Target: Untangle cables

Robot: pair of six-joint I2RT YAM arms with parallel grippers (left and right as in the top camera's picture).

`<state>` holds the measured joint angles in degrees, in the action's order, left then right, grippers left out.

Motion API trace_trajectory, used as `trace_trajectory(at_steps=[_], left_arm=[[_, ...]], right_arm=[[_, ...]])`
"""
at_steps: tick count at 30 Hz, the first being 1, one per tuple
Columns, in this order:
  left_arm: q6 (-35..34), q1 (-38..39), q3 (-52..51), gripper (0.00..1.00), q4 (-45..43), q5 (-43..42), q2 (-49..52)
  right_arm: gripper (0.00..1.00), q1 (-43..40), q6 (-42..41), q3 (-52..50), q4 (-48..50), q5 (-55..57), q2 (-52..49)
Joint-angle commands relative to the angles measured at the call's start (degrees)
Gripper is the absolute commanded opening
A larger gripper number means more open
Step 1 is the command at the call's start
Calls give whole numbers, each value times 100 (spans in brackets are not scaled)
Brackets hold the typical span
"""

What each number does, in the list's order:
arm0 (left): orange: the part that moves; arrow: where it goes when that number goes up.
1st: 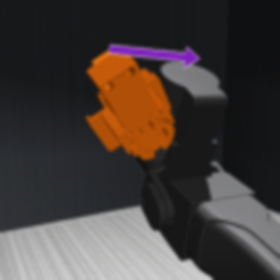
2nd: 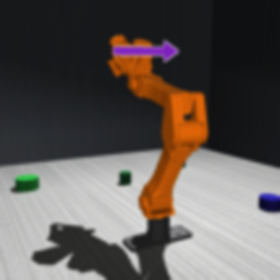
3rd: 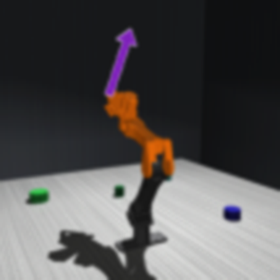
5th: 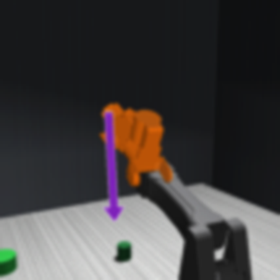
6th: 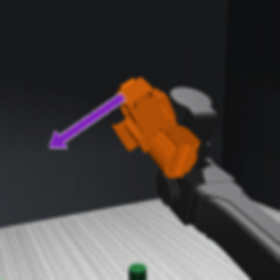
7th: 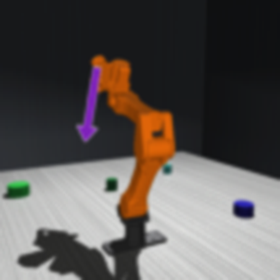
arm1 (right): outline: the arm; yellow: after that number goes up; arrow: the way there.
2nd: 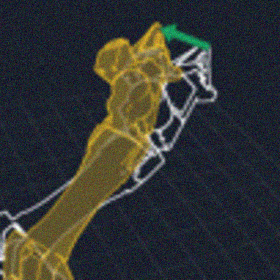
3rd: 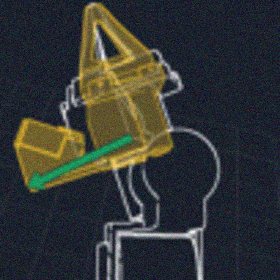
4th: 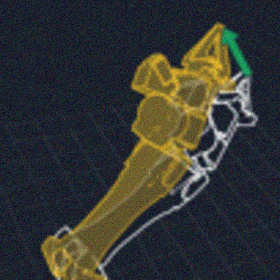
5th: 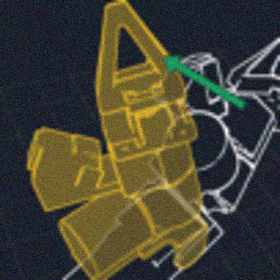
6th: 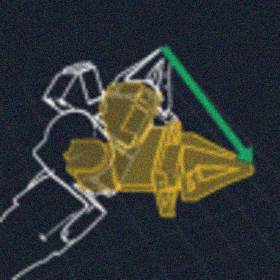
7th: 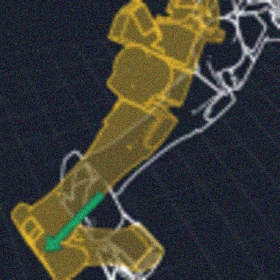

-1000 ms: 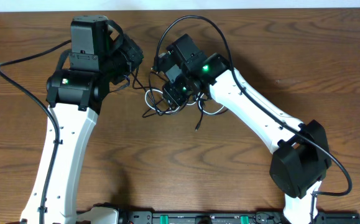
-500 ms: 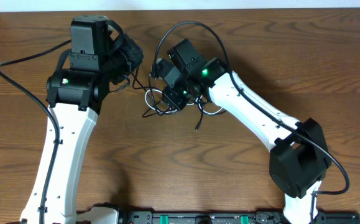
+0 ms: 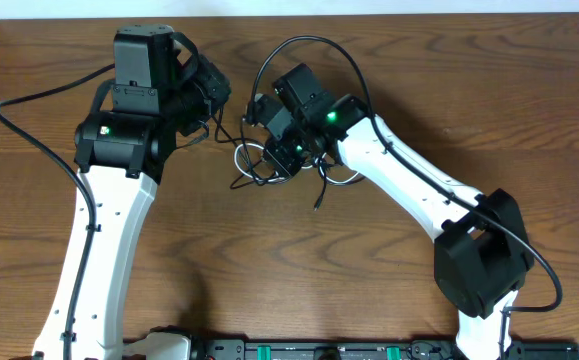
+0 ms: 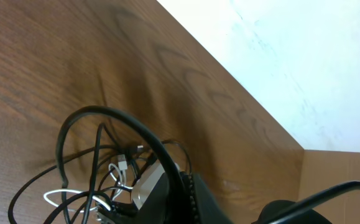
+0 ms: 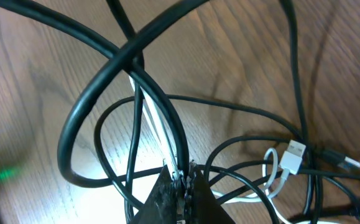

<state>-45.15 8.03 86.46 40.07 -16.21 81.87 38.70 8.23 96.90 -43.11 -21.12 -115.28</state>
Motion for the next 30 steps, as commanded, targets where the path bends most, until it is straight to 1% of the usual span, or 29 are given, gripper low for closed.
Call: trace_trajectory(at_steps=[1, 7, 11, 15, 18, 22, 26, 30], left_arm=[[81, 7, 66, 8, 0, 122, -52], [146, 7, 66, 7, 151, 584, -52], [144, 7, 66, 7, 308, 896, -52], [168, 7, 66, 8, 396, 970, -22], [164, 7, 63, 7, 555, 1296, 35], [164, 7, 61, 8, 876, 1740, 208], [164, 7, 61, 7, 1084, 1845, 501], [164, 7, 59, 7, 1156, 1843, 772]], right_arm=[[1, -42, -52, 79, -94, -46, 37], [1, -42, -98, 208, -221, -42, 155], [1, -44, -306, 260, -234, 22, 332], [1, -46, -396, 264, -227, 70, 511], [1, -46, -975, 264, -190, 645, 651], [1, -66, -1405, 264, -177, 1250, 979], [1, -177, -1906, 264, -122, 1718, 1451], [1, -433, -2024, 264, -122, 1991, 1982]])
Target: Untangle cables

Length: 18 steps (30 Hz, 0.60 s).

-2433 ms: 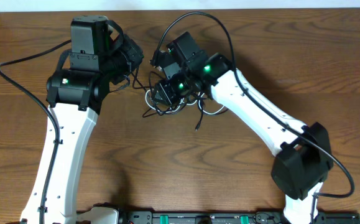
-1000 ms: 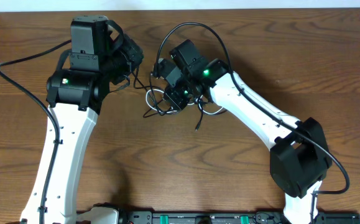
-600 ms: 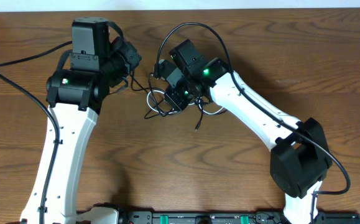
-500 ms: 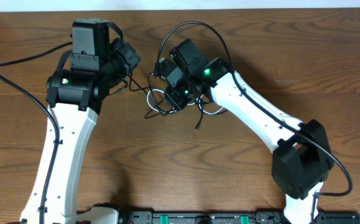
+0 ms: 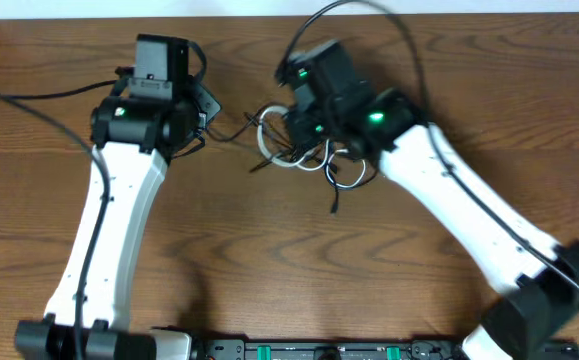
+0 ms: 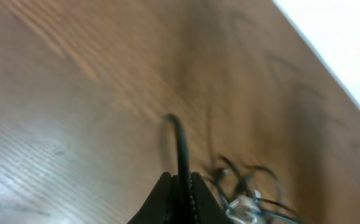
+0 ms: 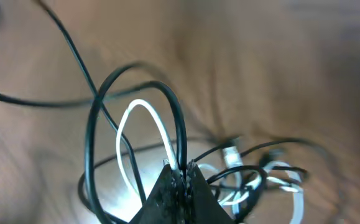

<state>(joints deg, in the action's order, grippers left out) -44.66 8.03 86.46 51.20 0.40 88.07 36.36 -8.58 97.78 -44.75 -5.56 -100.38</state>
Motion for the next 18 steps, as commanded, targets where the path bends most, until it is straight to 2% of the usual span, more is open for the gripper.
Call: trace_trajectory(at_steps=[1, 9, 18], left_arm=[[114, 7, 59, 8, 48, 181, 203], [114, 7, 59, 7, 74, 177, 442], [116, 7, -66, 7, 107, 201, 452]], right_arm=[[1, -280, -343, 177, 42, 435, 612], [1, -866, -424, 177, 227, 302, 1357], [1, -1165, -861, 177, 1421, 52, 1768]])
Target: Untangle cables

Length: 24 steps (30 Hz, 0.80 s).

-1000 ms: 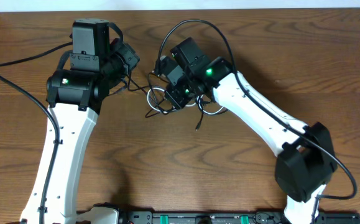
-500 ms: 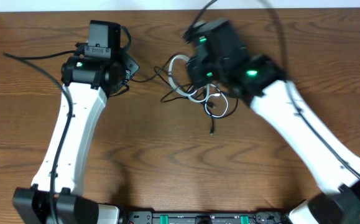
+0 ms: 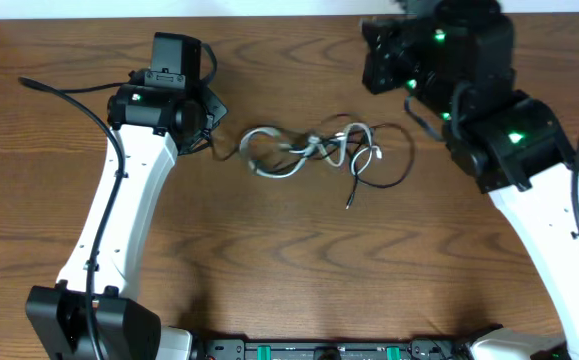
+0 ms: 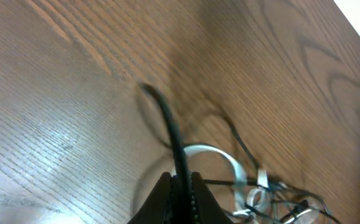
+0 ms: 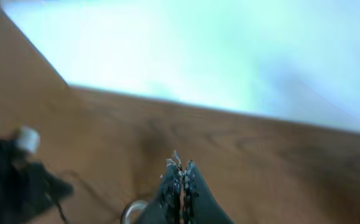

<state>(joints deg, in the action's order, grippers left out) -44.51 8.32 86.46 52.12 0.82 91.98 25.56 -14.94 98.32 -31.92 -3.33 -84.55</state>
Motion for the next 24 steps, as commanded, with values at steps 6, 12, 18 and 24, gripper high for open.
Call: trace_trajectory(at_steps=[6, 12, 18, 24], left_arm=[[105, -22, -70, 8, 33, 157, 61], [144, -26, -70, 8, 55, 415, 61], [426, -26, -72, 66, 98, 632, 61], [1270, -26, 92, 72, 52, 256, -83]], right_arm=[[1, -136, -223, 122, -133, -326, 240], [32, -125, -219, 120, -1294, -323, -50], [62, -125, -221, 120, -2072, -527, -813], [80, -122, -216, 120, -2098, -1290, -1576]])
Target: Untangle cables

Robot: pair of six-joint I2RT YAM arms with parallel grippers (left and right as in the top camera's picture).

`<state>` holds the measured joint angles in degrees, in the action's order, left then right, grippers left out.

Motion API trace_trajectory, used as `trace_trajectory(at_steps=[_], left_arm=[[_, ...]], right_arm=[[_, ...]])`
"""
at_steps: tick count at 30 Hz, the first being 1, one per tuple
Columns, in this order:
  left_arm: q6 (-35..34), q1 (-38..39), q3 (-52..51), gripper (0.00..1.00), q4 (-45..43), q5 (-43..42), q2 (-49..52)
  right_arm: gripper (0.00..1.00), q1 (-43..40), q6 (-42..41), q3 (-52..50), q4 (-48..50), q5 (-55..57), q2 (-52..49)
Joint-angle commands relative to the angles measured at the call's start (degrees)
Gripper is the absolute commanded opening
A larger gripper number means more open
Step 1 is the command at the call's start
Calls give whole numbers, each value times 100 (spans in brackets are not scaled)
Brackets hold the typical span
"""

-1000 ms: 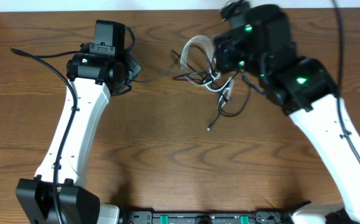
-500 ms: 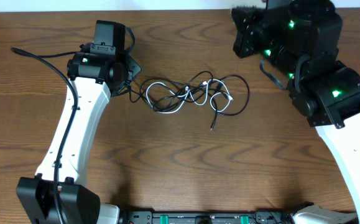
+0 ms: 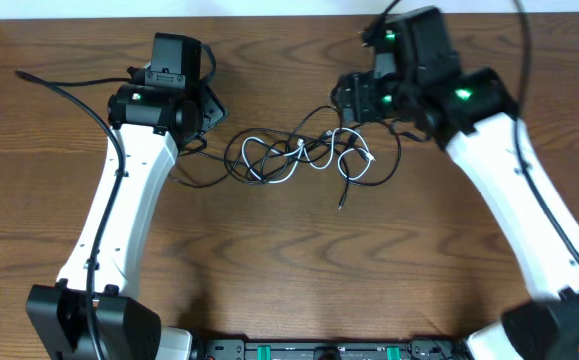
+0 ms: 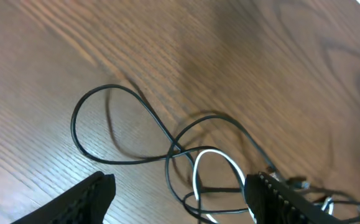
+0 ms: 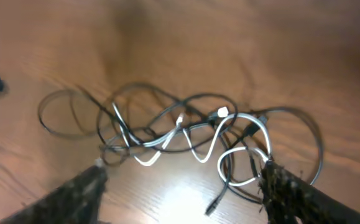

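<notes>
A tangle of thin black and white cables [image 3: 304, 152] lies loose on the wooden table [image 3: 289, 280] between my two arms. My left gripper [image 3: 207, 108] stands open just left of it. In the left wrist view the left gripper [image 4: 183, 202] has wide-apart fingers over a black loop [image 4: 111, 124] and a white loop [image 4: 217, 165]. My right gripper [image 3: 354, 98] hovers open above the tangle's right end. The right wrist view has the right gripper [image 5: 183, 190] over the whole bundle [image 5: 186, 134], with a free black plug end [image 5: 212, 208] below it.
The table's far edge meets a white wall [image 3: 269, 8] close behind both grippers. My left arm's own thick black supply cable [image 3: 59, 88] arcs over the table's left side. The rig's base bar [image 3: 319, 350] runs along the front edge.
Both grippers were shut and are now open. The left has let go of the black cable. The right arm has moved from the high far-right position back over the tangle, which now lies slacker.
First both grippers were close together at the knotted bundle, the right shut on a cable. Then they were shut and further apart. Then the bundle lay stretched in a line with the right gripper raised. Now both are open and the cables rest loose.
</notes>
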<state>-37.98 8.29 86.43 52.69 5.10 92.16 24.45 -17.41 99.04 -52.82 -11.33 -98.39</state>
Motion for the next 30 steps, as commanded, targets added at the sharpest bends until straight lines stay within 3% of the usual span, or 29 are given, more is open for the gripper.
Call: trace_trajectory(at_steps=[1, 6, 19, 24, 27, 30], left_arm=[[824, -24, 111, 72, -96, -420, -151], [1545, -4, 61, 72, -240, -1360, -197], [2470, 42, -393, 71, -402, -1381, 872], [2922, 42, -393, 65, -463, -2243, 1403], [2918, 42, -393, 55, -614, -2262, 1641], [2922, 52, -393, 53, -719, -2245, 1873]], right_arm=[[83, -11, 31, 48, 11, -588, -295], [88, 37, 28, 48, 186, -1034, -761], [90, 79, 28, 48, 254, -1049, -837], [91, 79, 35, 48, 247, -1047, -835], [91, 79, 35, 48, 260, -1047, -837], [91, 79, 35, 48, 269, -1045, -837]])
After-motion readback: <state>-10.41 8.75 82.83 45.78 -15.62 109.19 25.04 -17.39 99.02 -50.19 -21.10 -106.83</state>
